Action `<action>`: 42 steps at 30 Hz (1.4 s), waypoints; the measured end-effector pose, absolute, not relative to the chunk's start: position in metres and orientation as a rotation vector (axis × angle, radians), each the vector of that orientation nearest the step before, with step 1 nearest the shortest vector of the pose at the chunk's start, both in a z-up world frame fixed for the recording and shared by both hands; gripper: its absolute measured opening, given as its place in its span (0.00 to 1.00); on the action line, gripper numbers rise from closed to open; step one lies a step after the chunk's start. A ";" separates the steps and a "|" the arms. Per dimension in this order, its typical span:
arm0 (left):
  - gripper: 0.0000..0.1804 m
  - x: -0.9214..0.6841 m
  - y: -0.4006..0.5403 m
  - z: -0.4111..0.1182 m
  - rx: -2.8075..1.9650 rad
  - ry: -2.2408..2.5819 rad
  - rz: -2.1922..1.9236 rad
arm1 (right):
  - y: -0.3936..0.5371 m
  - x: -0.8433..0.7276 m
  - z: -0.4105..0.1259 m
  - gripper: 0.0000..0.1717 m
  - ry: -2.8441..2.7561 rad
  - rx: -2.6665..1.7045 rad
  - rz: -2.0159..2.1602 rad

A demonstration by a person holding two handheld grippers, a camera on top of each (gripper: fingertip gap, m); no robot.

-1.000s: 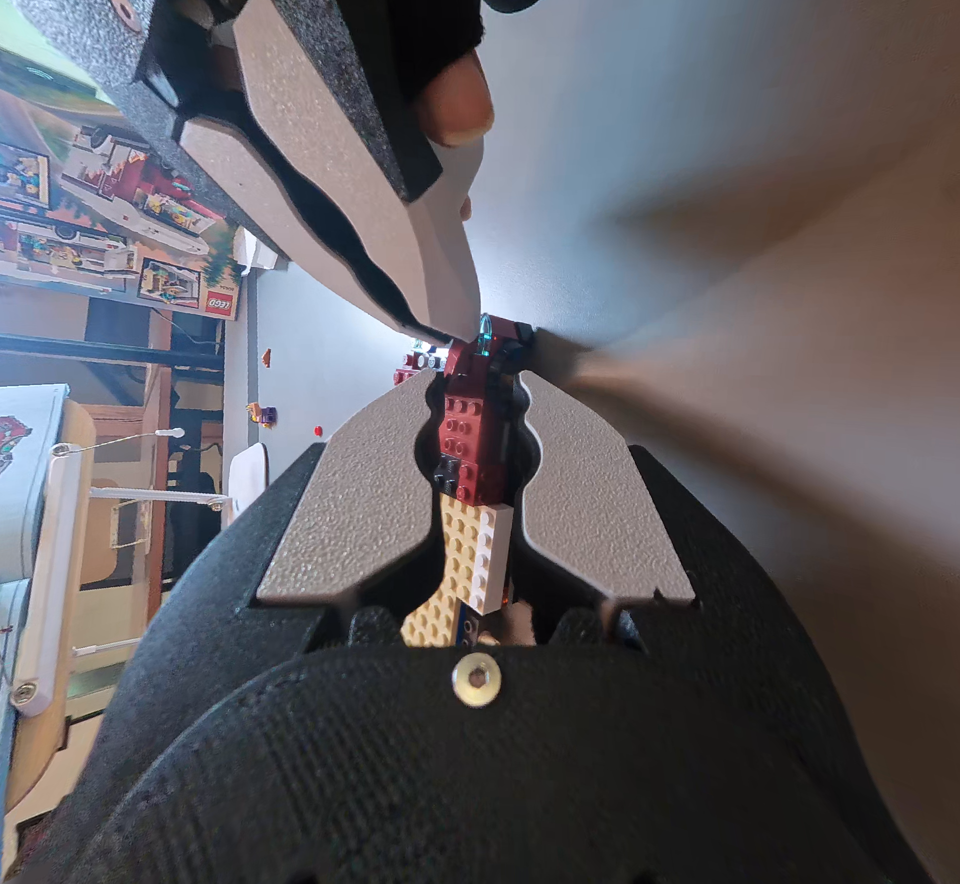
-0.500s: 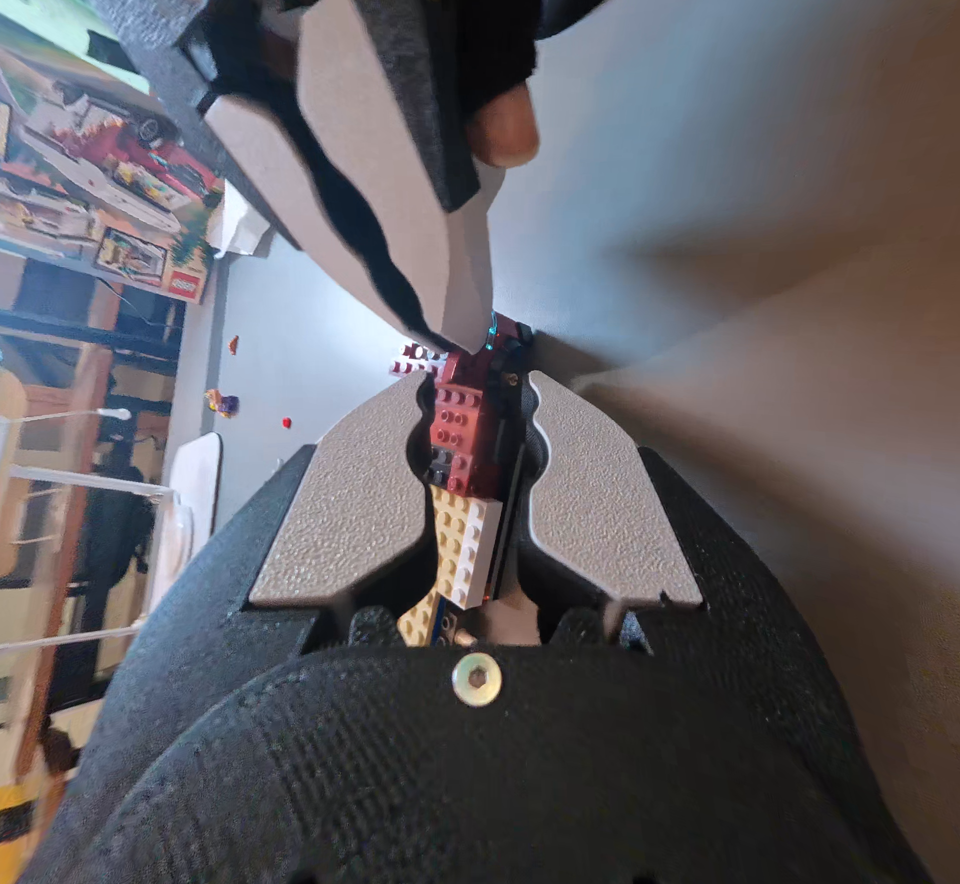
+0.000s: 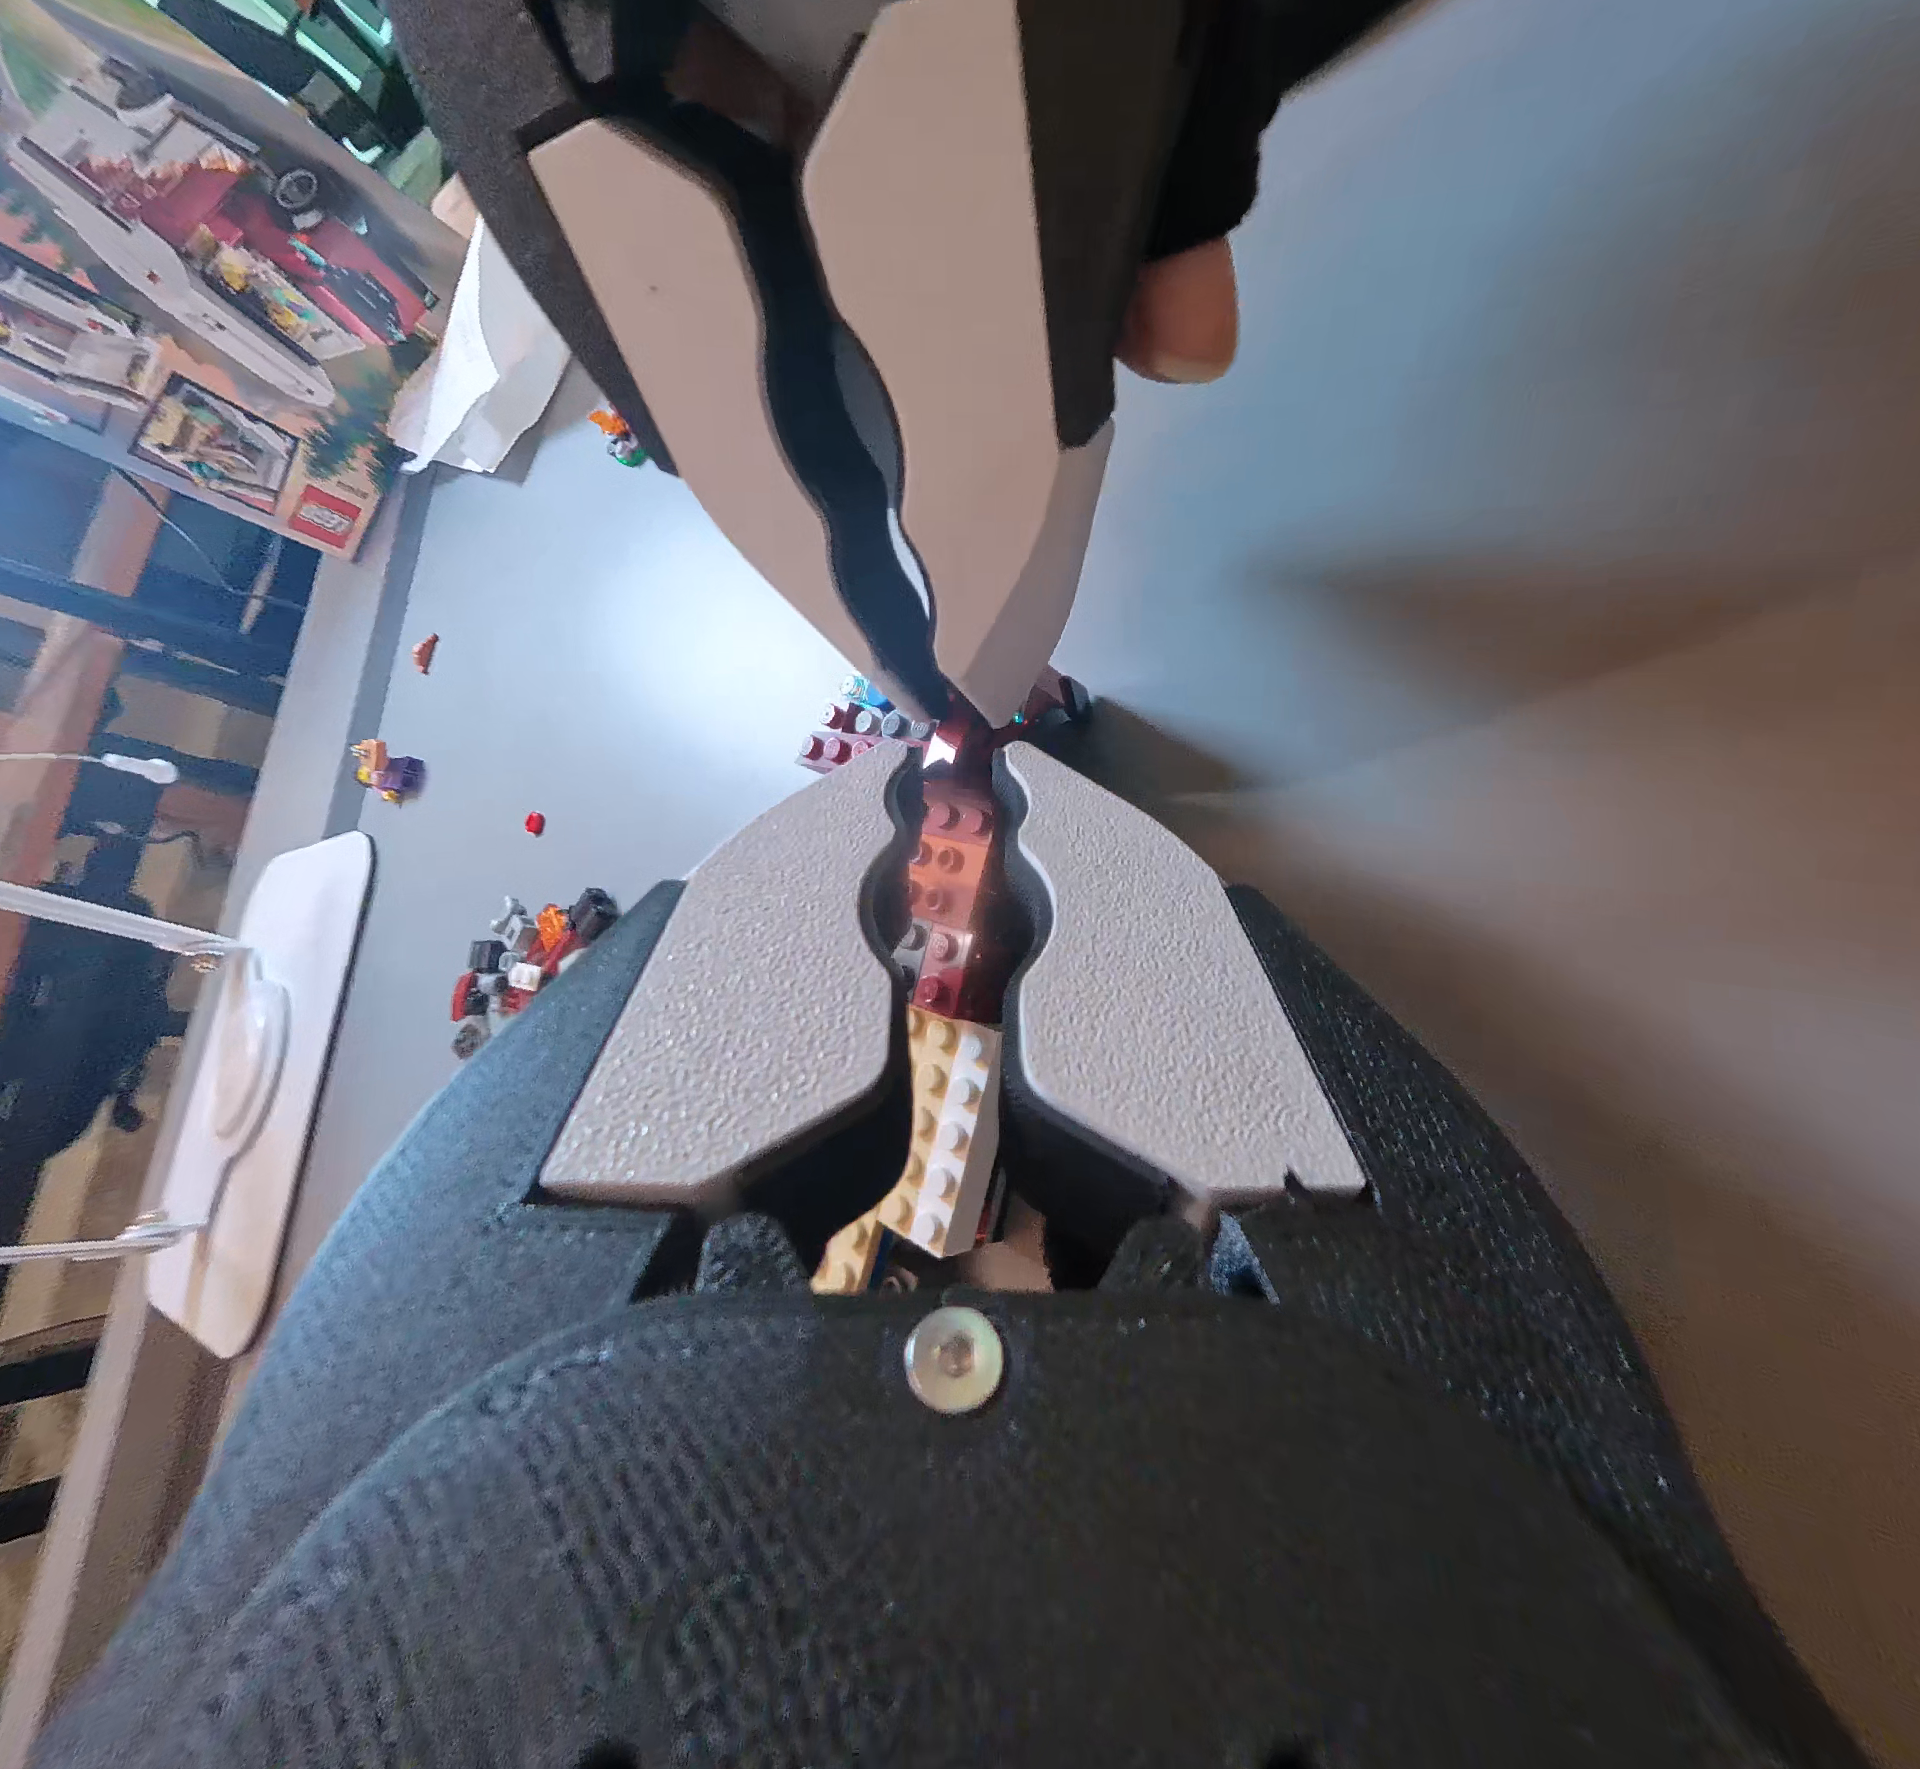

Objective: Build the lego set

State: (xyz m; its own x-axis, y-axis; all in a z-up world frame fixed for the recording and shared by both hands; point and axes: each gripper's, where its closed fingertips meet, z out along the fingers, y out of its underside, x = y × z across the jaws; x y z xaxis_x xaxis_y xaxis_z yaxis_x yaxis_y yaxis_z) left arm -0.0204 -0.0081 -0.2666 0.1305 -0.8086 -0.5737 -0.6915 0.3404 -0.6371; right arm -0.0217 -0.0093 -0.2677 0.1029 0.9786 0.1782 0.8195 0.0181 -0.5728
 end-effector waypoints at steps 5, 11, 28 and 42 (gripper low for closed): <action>0.06 -0.020 -0.007 -0.267 -1.319 1.629 -0.030 | -0.009 -0.022 -0.268 0.05 -1.718 -1.866 0.460; 0.06 -0.018 -0.009 -0.267 -1.234 1.619 0.049 | -0.011 -0.023 -0.267 0.05 -1.650 -1.943 0.626; 0.06 -0.016 -0.008 -0.268 -1.183 1.580 0.073 | -0.011 -0.024 -0.270 0.05 -1.695 -1.781 0.408; 0.11 -0.019 -0.012 -0.262 -1.237 1.581 -0.047 | -0.017 -0.007 -0.263 0.11 -1.611 -1.836 0.721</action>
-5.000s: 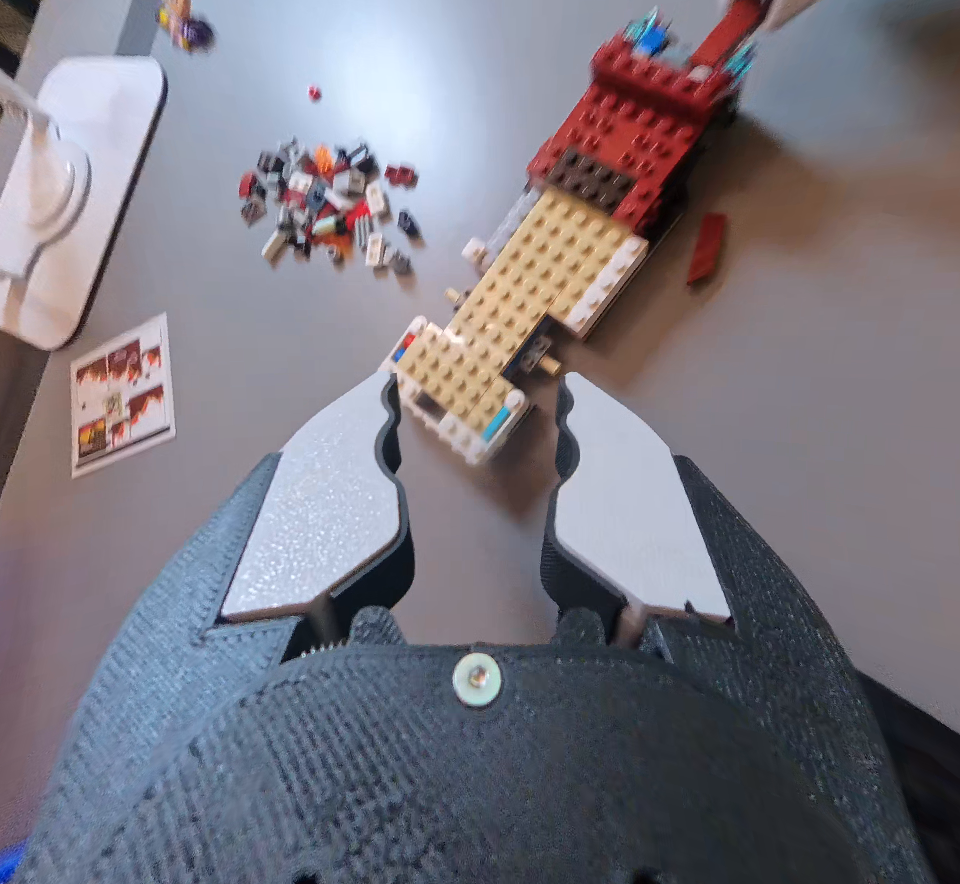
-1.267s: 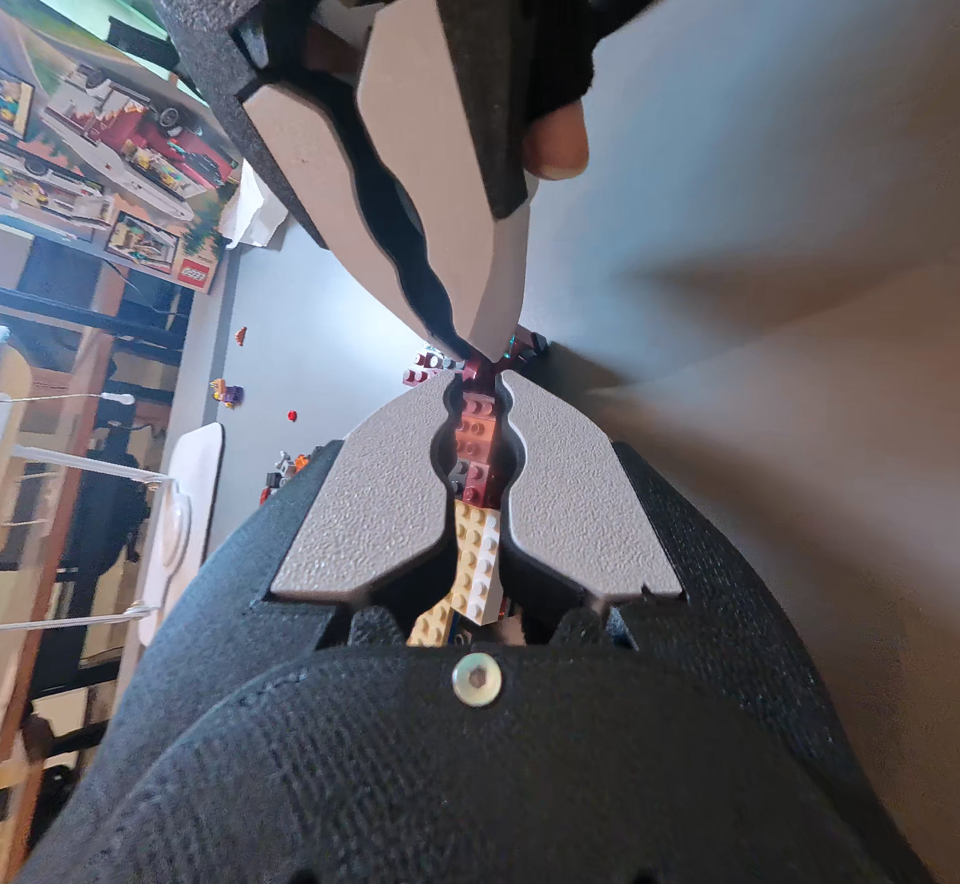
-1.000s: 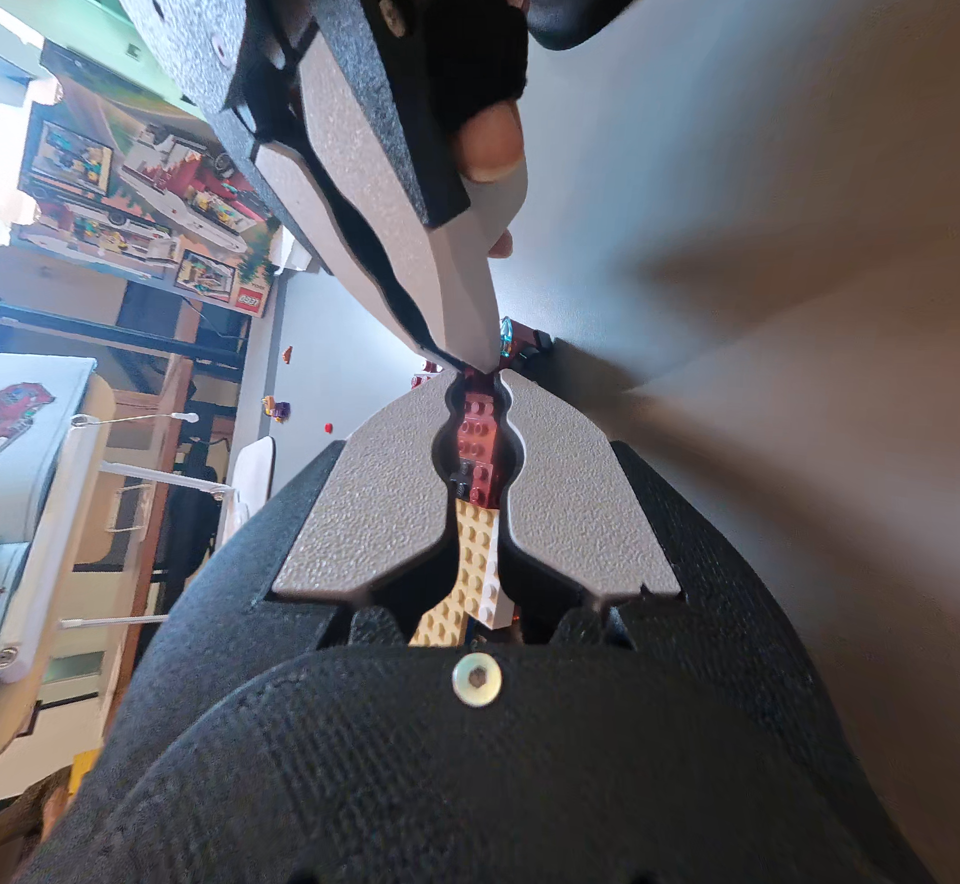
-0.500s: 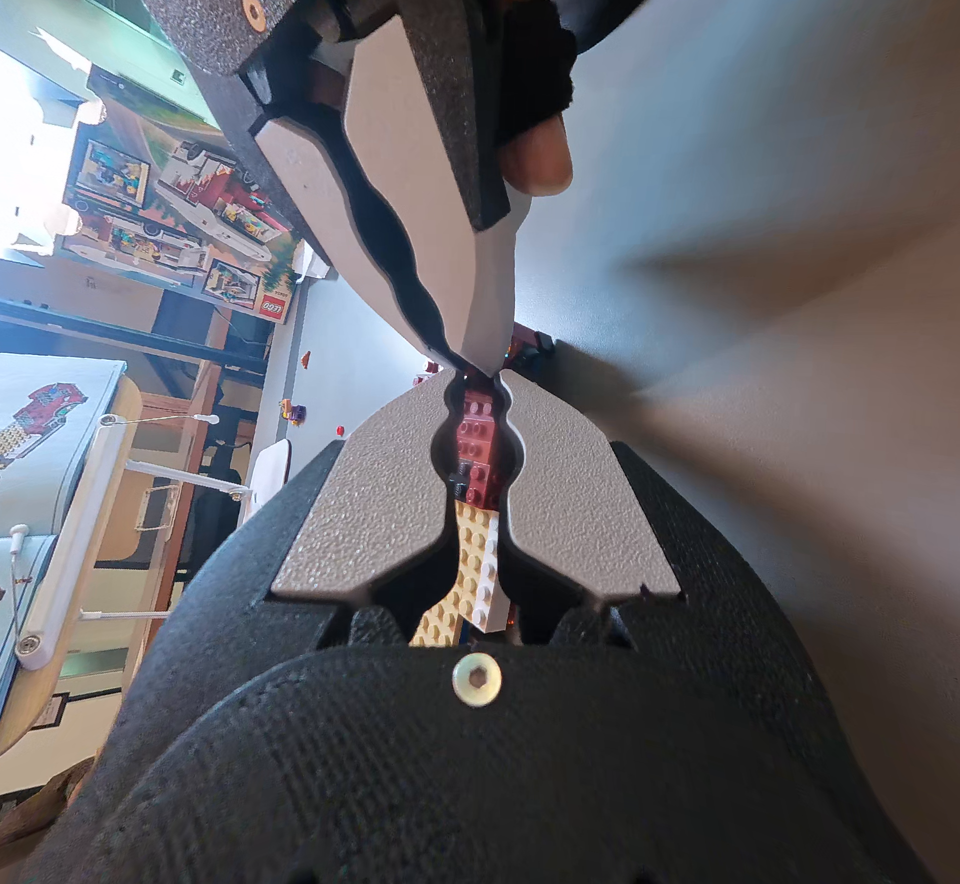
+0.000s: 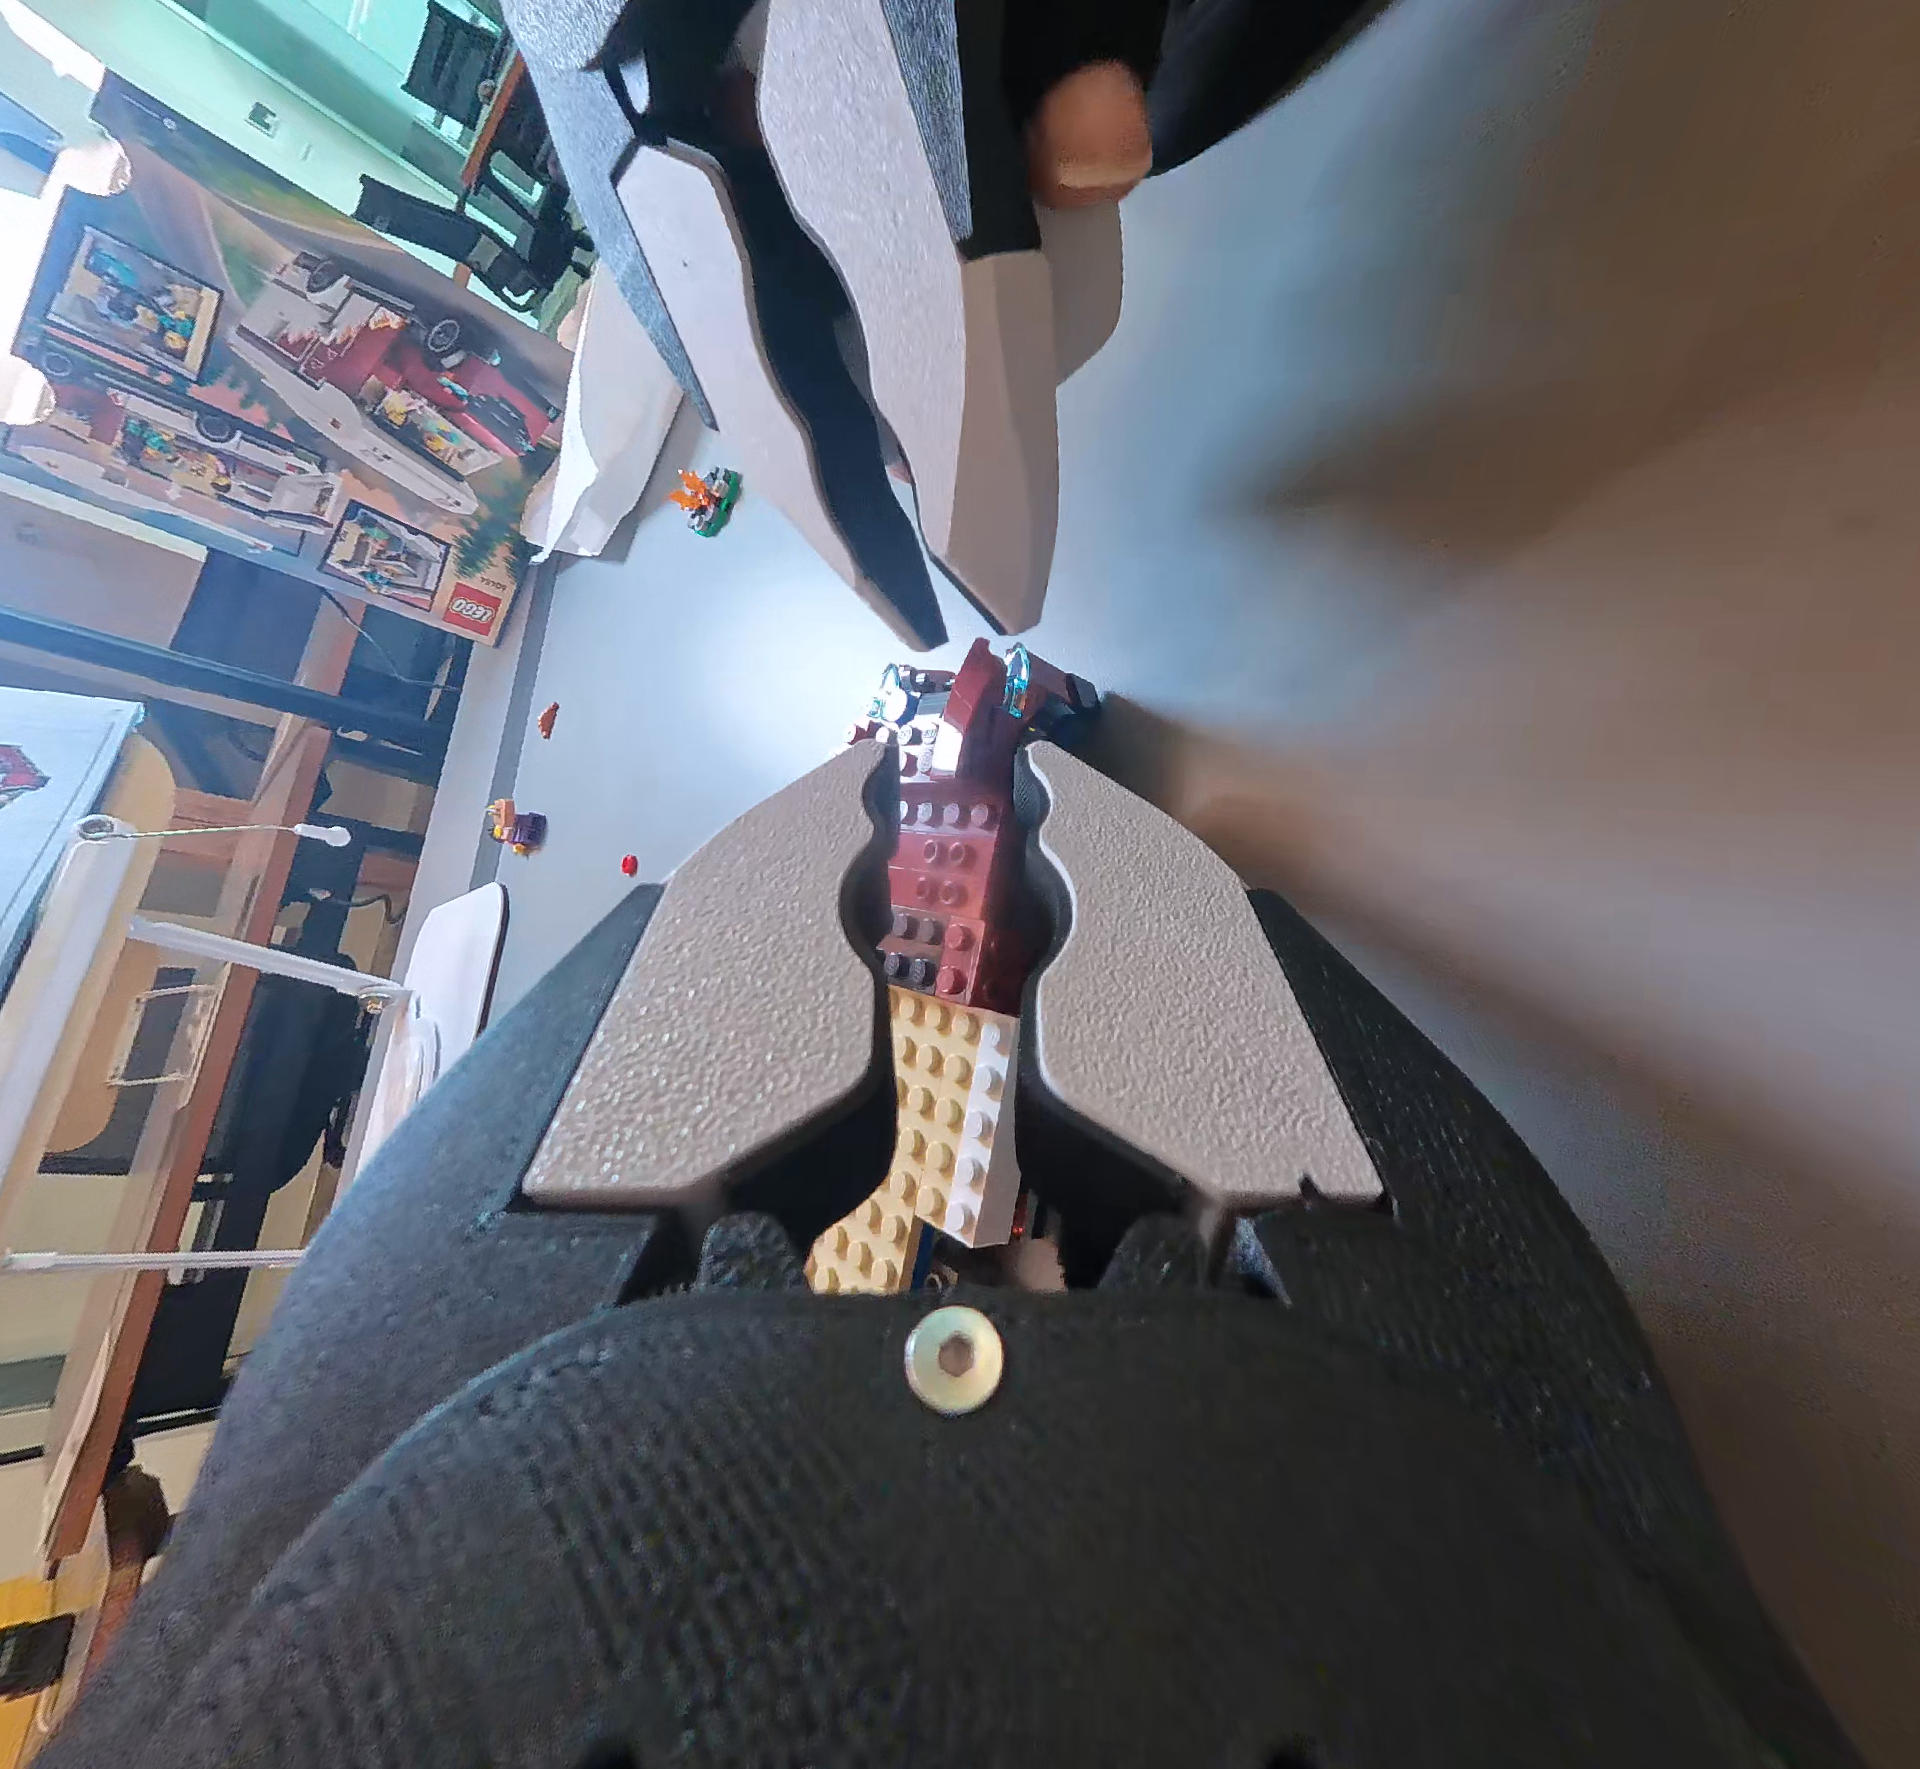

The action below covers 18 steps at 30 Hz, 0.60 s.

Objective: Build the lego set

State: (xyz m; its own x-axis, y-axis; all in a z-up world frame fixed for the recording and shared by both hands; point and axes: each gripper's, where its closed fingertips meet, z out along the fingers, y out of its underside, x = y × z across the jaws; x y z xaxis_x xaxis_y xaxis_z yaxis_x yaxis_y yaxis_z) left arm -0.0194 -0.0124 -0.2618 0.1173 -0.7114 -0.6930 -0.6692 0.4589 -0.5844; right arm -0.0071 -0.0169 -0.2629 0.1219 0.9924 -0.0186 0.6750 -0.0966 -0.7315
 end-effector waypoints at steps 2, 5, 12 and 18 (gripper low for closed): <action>0.12 -0.019 -0.013 -0.264 -1.225 1.597 -0.026 | -0.017 -0.009 -0.265 0.09 -1.625 -1.825 0.694; 0.11 -0.017 -0.012 -0.267 -1.221 1.617 -0.003 | -0.015 -0.012 -0.266 0.07 -1.619 -1.812 0.669; 0.07 -0.016 -0.012 -0.268 -1.201 1.616 0.025 | -0.014 -0.017 -0.266 0.05 -1.622 -1.824 0.675; 0.07 -0.017 -0.012 -0.269 -1.210 1.606 0.008 | -0.015 -0.018 -0.267 0.04 -1.651 -1.844 0.672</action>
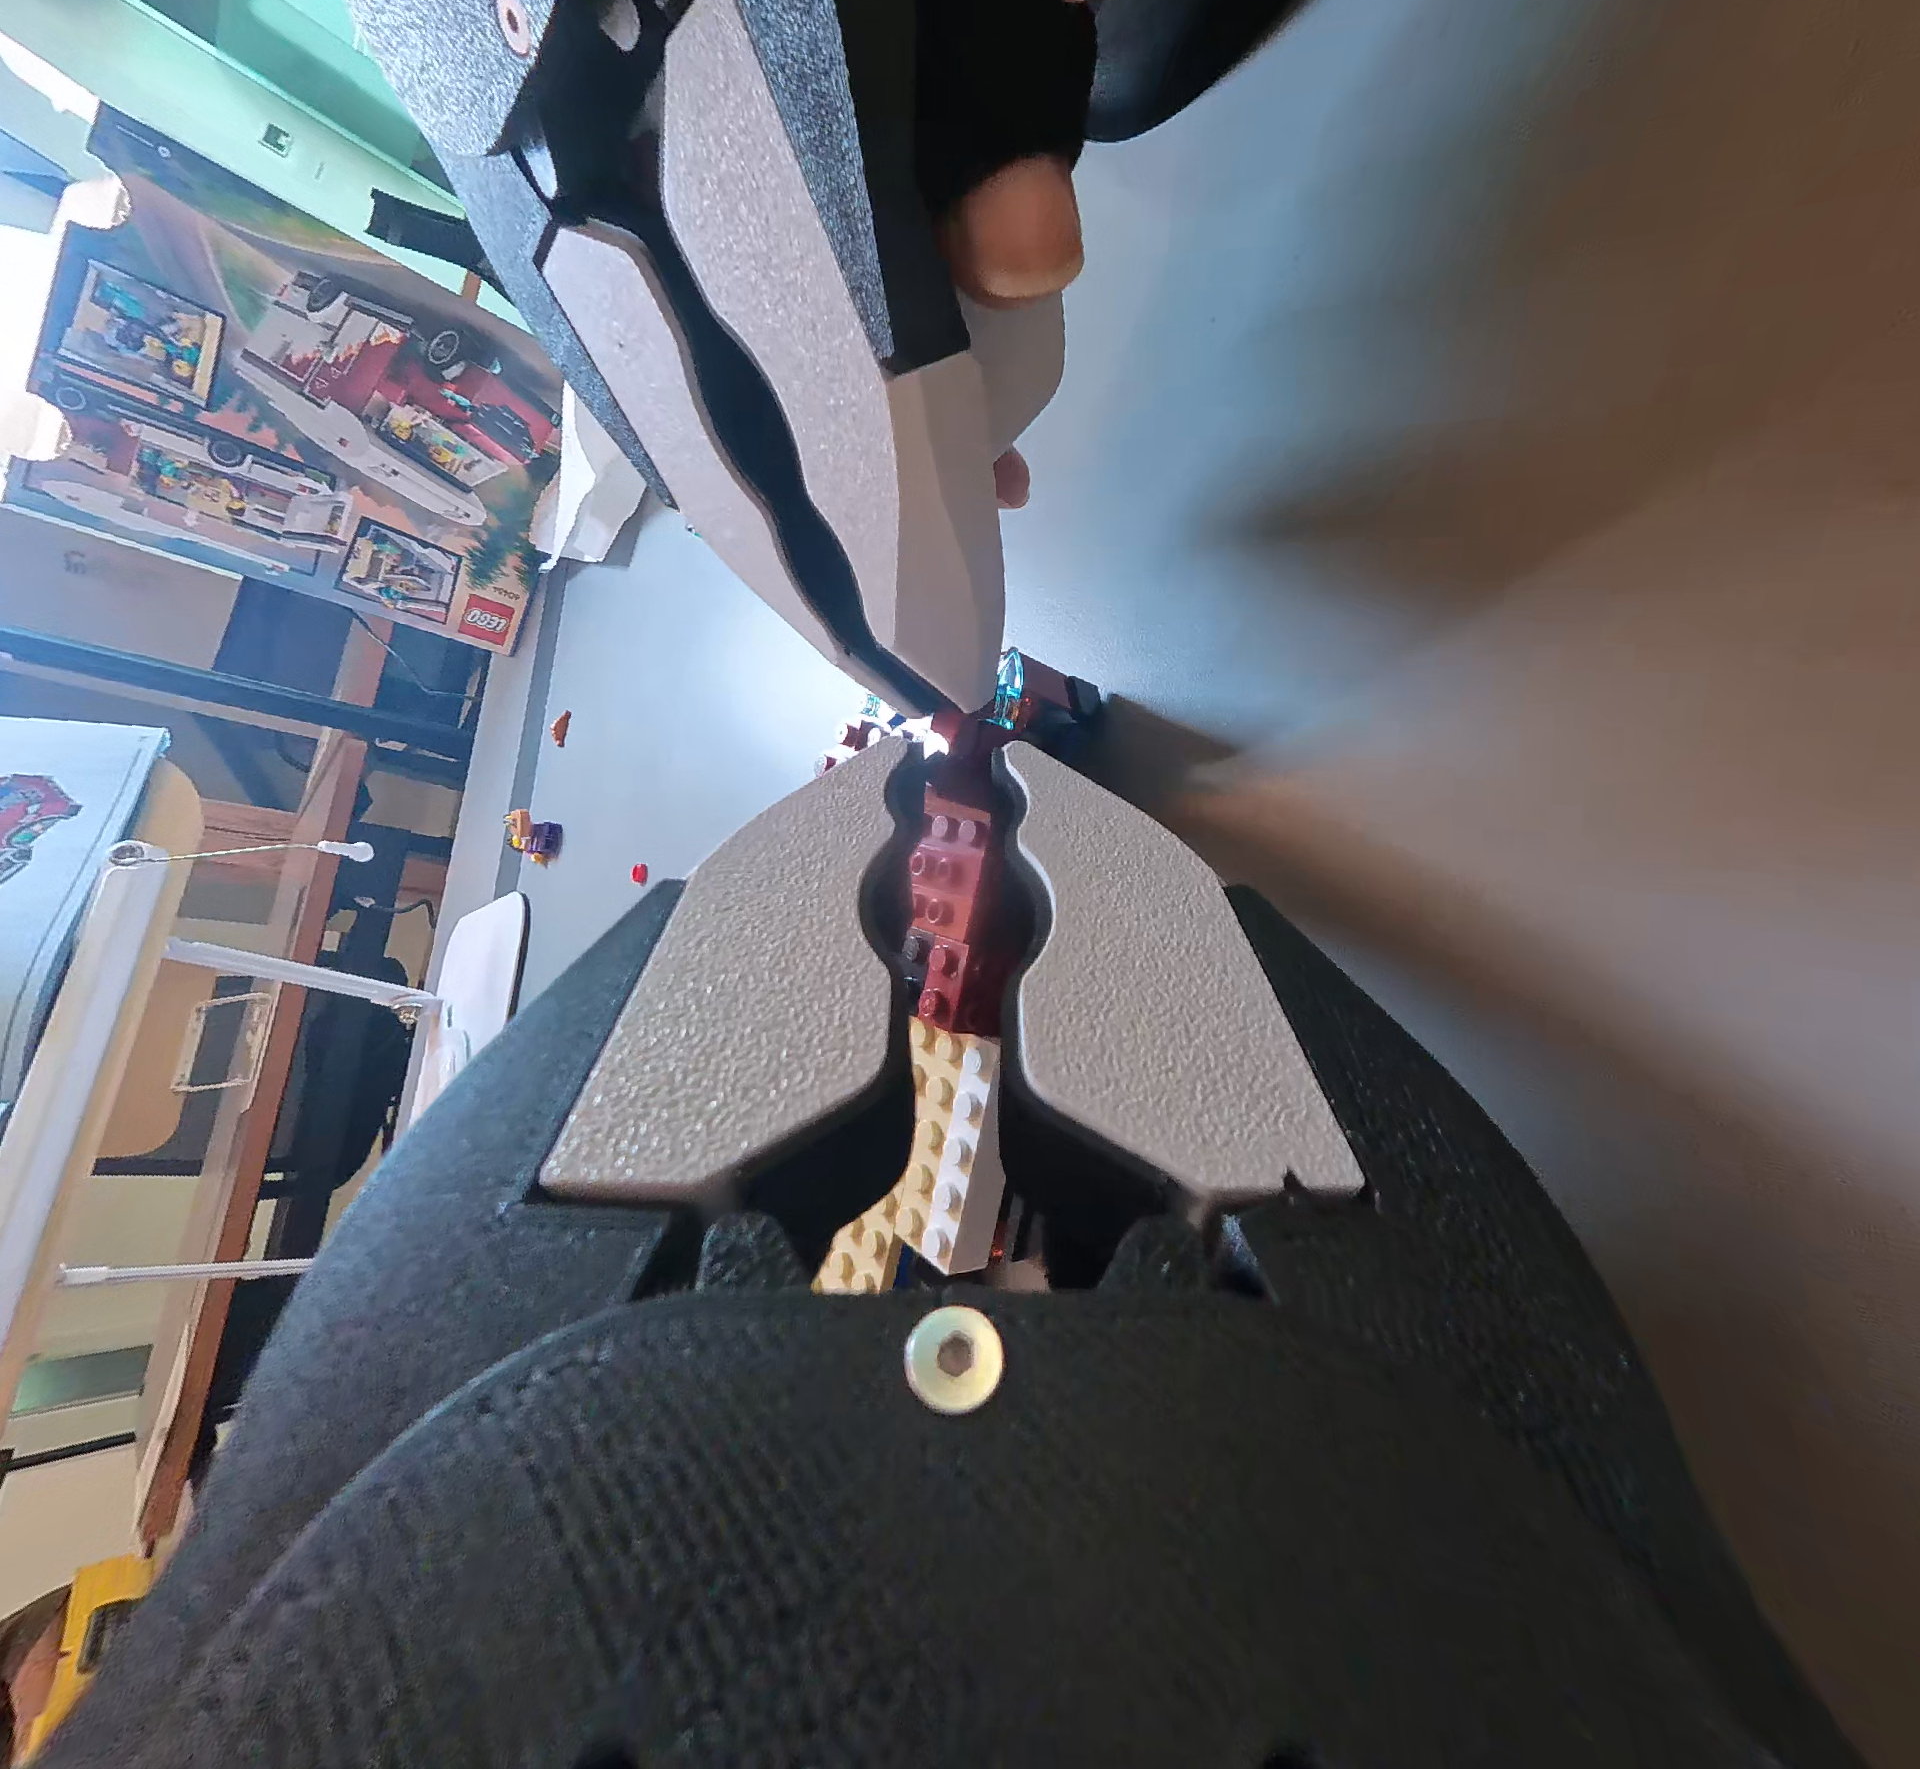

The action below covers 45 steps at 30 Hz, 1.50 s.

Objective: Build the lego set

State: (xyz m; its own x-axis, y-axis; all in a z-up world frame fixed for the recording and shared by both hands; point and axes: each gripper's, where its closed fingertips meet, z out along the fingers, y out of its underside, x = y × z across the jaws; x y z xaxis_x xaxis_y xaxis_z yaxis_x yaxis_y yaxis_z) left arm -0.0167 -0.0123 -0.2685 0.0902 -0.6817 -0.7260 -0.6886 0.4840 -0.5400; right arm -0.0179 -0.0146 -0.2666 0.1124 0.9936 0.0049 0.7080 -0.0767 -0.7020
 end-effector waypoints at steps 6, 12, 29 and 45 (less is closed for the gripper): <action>0.07 -0.017 -0.013 -0.269 -1.212 1.597 -0.004 | -0.015 -0.018 -0.267 0.04 -1.665 -1.871 0.638; 0.07 -0.017 -0.014 -0.269 -1.214 1.595 -0.012 | -0.015 -0.017 -0.268 0.04 -1.662 -1.897 0.643; 0.09 -0.018 -0.017 -0.269 -1.249 1.595 -0.078 | -0.021 -0.017 -0.267 0.12 -1.604 -1.894 0.788; 0.09 -0.020 -0.017 -0.269 -1.269 1.606 -0.091 | -0.016 -0.014 -0.269 0.05 -1.582 -1.850 0.743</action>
